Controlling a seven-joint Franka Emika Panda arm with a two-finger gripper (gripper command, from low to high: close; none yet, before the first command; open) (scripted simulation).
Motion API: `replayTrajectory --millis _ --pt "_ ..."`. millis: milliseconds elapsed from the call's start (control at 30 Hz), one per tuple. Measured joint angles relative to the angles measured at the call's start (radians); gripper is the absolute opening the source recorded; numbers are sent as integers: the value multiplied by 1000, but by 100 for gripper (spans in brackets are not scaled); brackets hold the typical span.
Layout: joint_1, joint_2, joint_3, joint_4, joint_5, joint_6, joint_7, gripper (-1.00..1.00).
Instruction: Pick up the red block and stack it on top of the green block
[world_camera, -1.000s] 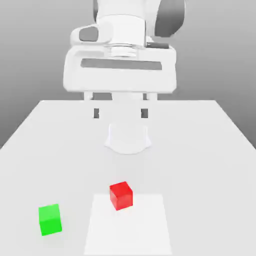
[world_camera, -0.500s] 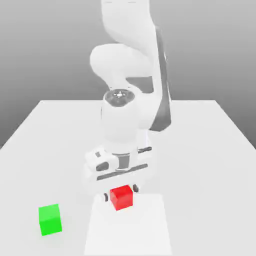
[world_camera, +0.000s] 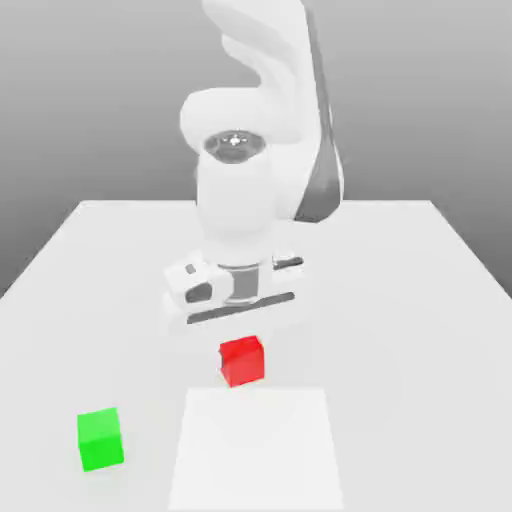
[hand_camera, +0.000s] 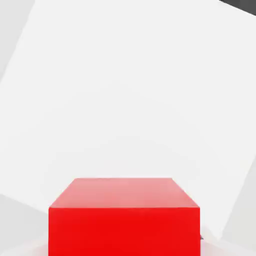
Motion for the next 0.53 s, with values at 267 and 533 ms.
replayTrajectory --millis 267,533 --pt "-177 128 -101 261 28 -133 194 -100" --pt "-204 289 -64 285 104 0 153 100"
